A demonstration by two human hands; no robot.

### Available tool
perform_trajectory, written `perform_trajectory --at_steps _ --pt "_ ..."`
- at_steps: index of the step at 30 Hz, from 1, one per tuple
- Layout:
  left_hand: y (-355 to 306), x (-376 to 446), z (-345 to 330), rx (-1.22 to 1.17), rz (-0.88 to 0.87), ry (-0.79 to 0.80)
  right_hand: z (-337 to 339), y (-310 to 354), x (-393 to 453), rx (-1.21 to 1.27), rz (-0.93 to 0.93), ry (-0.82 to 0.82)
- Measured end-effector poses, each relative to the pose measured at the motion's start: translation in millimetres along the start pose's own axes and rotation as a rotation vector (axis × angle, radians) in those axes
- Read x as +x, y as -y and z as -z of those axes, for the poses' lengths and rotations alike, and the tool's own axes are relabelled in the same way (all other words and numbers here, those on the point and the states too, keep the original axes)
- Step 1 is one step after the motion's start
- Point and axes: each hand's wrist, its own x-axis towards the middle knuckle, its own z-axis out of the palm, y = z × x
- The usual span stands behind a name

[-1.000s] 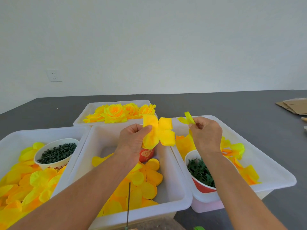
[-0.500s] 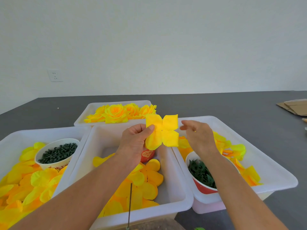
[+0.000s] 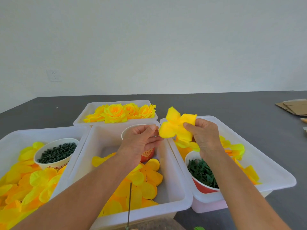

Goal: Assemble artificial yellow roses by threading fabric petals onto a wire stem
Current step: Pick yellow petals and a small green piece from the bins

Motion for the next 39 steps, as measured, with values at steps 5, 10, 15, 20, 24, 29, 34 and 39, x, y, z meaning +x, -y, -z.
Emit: perform_trajectory --at_steps 5,10,15,20,24,29,34,39 --pt "-1 0 0 0.016 0.006 0.013 13 -6 10 -0.209 -0.095 -0.386" --pt "-1 -1 1 0.046 0.024 0.013 18 -6 9 -0.324 -0.093 -0.466" --pt "-2 -3 3 0.081 0.054 0.007 20 -10 8 -0.506 -0.193 -0.360" --pt "-7 -4 6 0.076 0.036 -0.008 17 -8 5 -0.819 -0.294 -0.296" --pt "-14 -8 4 0.119 -0.012 -0.025 16 -6 -1 -1.072 -0.209 -0.268" --pt "-25 -14 10 0.336 -0.147 -0.085 3 -11 -4 -1.005 0.316 -0.185" --pt "-50 -15 22 0.490 -0.256 -0.132 -8 -8 -14 -0.789 0.525 0.080" --pt "-63 -23 53 0.559 -0.271 -0.218 -21 -3 -27 -0.726 0.655 0.222"
